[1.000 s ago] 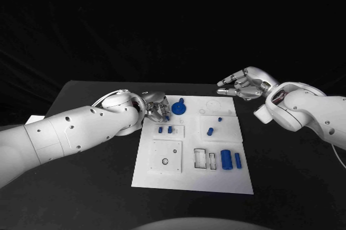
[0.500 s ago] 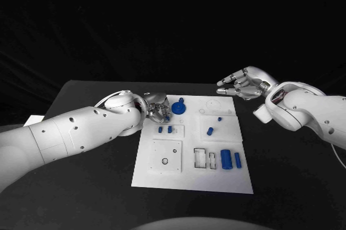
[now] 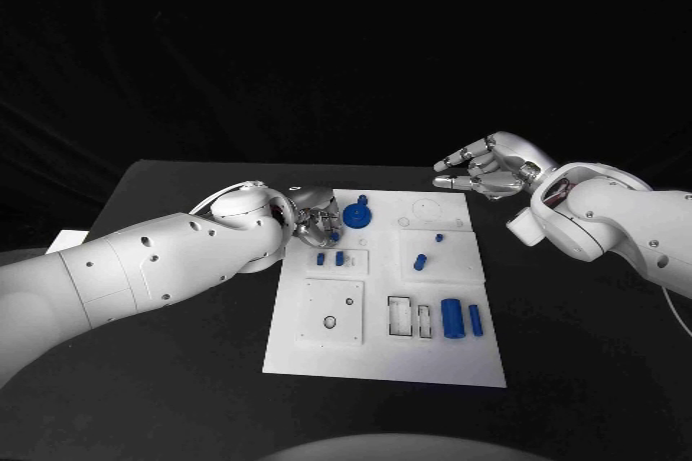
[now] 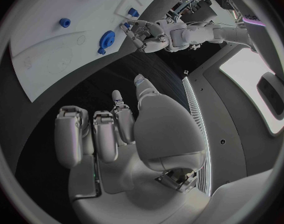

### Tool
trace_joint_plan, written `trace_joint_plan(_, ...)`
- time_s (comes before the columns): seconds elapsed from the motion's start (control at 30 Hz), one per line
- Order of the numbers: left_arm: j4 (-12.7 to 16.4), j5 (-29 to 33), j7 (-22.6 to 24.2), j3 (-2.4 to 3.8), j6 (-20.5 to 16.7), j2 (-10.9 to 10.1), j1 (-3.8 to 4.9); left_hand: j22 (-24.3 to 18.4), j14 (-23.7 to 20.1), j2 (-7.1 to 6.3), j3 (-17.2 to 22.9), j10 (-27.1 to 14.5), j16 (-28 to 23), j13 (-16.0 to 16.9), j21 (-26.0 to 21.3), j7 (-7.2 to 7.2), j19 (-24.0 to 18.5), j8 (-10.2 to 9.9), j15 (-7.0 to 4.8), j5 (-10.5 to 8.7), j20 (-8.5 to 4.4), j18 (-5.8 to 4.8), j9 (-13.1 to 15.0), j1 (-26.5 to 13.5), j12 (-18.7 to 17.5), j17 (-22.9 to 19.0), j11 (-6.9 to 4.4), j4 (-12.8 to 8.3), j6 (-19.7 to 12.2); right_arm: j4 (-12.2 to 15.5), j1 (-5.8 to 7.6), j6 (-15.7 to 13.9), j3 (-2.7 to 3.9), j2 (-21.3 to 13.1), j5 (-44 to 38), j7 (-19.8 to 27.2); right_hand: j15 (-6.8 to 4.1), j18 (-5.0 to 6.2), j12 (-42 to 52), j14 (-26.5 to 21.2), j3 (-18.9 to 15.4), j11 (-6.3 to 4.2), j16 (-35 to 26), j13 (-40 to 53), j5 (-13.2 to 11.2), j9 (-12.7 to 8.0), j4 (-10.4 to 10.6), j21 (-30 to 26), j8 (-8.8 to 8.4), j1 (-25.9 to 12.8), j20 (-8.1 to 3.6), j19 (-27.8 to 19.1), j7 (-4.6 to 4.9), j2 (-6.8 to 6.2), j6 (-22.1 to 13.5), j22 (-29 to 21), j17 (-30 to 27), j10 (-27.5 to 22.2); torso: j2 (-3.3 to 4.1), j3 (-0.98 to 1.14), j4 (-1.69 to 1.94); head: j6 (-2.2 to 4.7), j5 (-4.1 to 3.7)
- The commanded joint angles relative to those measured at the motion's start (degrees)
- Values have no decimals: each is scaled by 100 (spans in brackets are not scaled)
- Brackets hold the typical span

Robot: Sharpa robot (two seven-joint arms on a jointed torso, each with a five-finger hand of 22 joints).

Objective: Assemble the parts on the task board

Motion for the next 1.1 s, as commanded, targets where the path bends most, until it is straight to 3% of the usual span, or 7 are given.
trace_joint_plan(0.03, 8, -74, -19, -8, 141, 6, -11, 1, 265, -26, -11, -64, 8, -11, 0, 8, 160, -74, 35, -23, 14, -109, -33, -73, -53, -13, 7, -45, -119, -1, -4, 87, 0, 2, -17, 43, 18, 36, 1, 474, -23, -5, -22, 584, 24, 9, -5, -22, 11, 12, 14, -23, -11, 52, -39, -1, 1028, -25, -2, -1, -2, 0, -2)
trace_joint_plan(0.33, 0, -56, -34, -8, 102, 1, -11, 11, 246, -112, -51, -237, -16, -34, -10, 75, 151, -145, 86, -18, 56, -112, -177, -204, -203, -94, 66, -58, -555, -16, -4, 88, 0, 6, -16, 37, 17, 38, -20, 471, -29, -6, -31, 569, 24, 10, -9, -28, 13, 10, 13, -26, -12, 62, -37, -10, 1015, -36, -1, -1, -3, -3, 7)
trace_joint_plan(0.77, -11, -37, -57, -9, 49, -34, -11, -4, 239, -122, -67, -270, -25, -33, -36, 98, 147, -144, 97, -16, 72, -107, -243, -215, -233, -127, 79, -77, -710, -36, -11, 110, 0, 10, -17, 19, 17, 45, -123, 467, -31, -6, -42, 501, 23, 9, -11, -46, 11, 11, 13, -39, -11, 63, -40, -45, 994, -91, -1, 0, -4, 5, 17)
trace_joint_plan(0.93, 21, -20, -27, -8, -4, -79, -11, -8, 230, -155, -112, -382, -40, -47, -48, 35, 145, -126, 104, -19, 80, -105, -272, -240, -271, -171, 90, -90, -749, -51, -14, 119, -1, 11, -21, -4, 17, 48, -153, 464, -33, -6, -49, 482, 22, 8, -15, -56, 9, 13, 13, -46, -10, 63, -45, -62, 983, -107, -1, 1, -7, 9, 18)
trace_joint_plan(1.1, 116, 105, 12, 5, -160, -265, -10, -60, 220, -139, -205, -707, -55, -82, -122, 21, 137, -120, 153, -9, 116, -99, -310, -215, -275, -229, 156, -137, -813, -97, -16, 129, -2, 1, -210, -89, 12, 116, -1997, 400, -47, -9, -208, -778, -3, 5, -73, -263, 3, 72, 7, -195, -11, 95, -101, -401, 752, -1058, -5, -1, -9, 14, 13)
